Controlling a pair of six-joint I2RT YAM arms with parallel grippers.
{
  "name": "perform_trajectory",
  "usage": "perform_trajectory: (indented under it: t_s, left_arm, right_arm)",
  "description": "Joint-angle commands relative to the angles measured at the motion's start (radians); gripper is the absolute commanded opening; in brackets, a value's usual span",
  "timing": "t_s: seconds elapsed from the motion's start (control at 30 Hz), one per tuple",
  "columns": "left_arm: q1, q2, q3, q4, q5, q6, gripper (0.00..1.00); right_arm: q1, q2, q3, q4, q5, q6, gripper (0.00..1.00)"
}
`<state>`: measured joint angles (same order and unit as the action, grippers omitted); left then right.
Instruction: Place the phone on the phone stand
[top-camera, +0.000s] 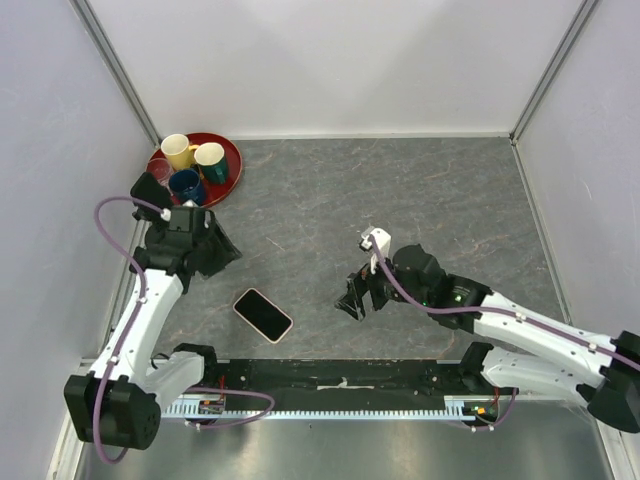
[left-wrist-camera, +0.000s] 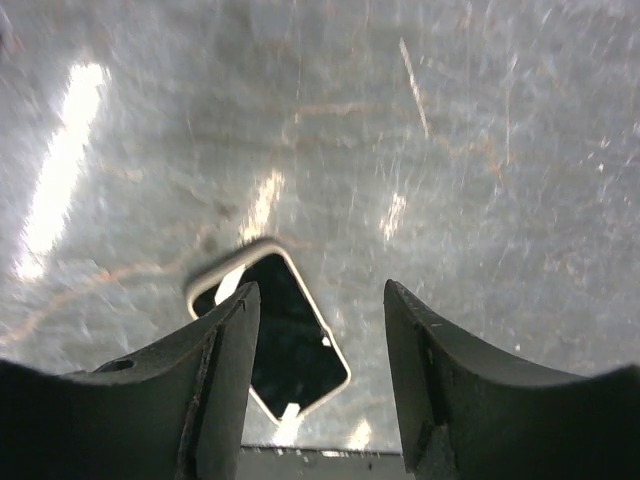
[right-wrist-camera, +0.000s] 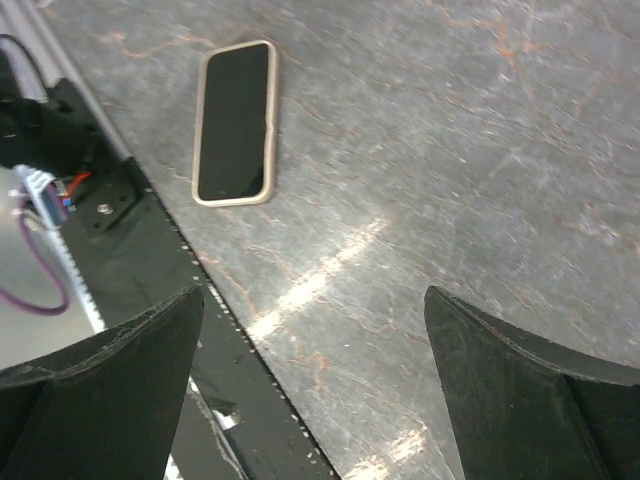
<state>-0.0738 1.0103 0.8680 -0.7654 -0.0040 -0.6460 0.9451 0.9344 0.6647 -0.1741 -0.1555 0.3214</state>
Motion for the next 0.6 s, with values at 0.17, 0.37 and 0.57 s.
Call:
perform_trajectory:
  t_s: [0.17, 0.37, 0.57]
  left_arm:
    - [-0.093, -0.081, -0.130, -0.236, 0.035, -0.492, 0.77]
    - [-0.250, -0.085, -0.116, -0.245, -0.048, -0.682, 0.96]
    - [-0.313, 0.089, -0.095, -0.322, -0.070, -0.794, 0.97]
  right_arm:
    - [-0.003, 0.121, 0.127, -0.102, 0.133, 0.005, 0.98]
    - [-0.003, 0.141, 0.130, -0.097, 0.122, 0.027, 0.98]
    - [-0.002, 0.112, 0.125, -0.108, 0.132, 0.028, 0.98]
